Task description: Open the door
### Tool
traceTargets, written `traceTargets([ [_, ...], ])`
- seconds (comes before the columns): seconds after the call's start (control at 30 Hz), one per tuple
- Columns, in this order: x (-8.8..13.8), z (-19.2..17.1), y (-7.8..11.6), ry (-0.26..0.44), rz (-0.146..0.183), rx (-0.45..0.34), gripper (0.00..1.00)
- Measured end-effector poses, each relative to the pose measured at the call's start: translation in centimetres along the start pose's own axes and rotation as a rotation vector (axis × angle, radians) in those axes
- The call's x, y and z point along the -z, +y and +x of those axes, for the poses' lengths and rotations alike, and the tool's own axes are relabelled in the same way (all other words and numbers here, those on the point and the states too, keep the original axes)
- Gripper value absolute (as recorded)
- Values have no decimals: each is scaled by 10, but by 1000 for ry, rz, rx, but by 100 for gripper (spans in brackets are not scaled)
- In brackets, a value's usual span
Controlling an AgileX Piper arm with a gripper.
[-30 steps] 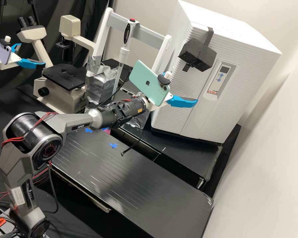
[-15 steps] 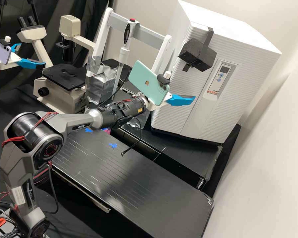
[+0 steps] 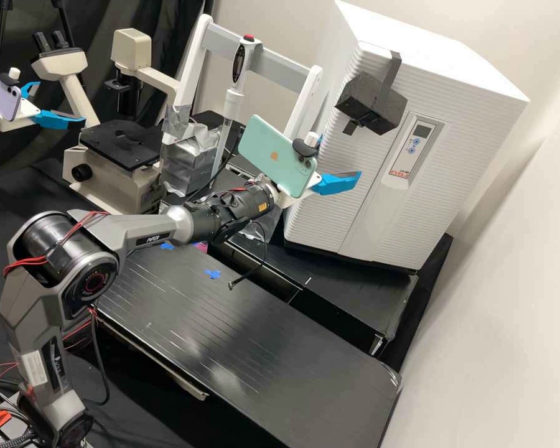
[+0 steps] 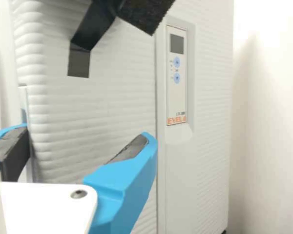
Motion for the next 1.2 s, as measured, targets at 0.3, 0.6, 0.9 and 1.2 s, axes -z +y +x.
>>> traceTargets([
  [0.3,1,0,-1,10,-2,12,0],
  [0.6,0,0,-2,15,0,23,0],
  [0.9,-5,0,-2,18,-20,36,0],
  [1.2,-11,-1,0,38,-33,40,0],
])
